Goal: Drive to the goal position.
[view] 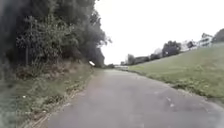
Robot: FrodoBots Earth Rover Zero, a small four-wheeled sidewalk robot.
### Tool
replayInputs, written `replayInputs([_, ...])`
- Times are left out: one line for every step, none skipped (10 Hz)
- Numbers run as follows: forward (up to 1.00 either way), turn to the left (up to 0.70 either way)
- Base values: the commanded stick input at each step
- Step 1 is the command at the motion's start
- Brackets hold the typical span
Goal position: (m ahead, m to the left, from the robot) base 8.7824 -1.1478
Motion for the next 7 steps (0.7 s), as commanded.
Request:
replayInputs([1.0, 0.0])
replayInputs([1.0, 0.0])
replayInputs([1.0, 0.0])
replayInputs([1.0, 0.0])
replayInputs([1.0, 0.0])
replayInputs([1.0, 0.0])
replayInputs([1.0, 0.0])
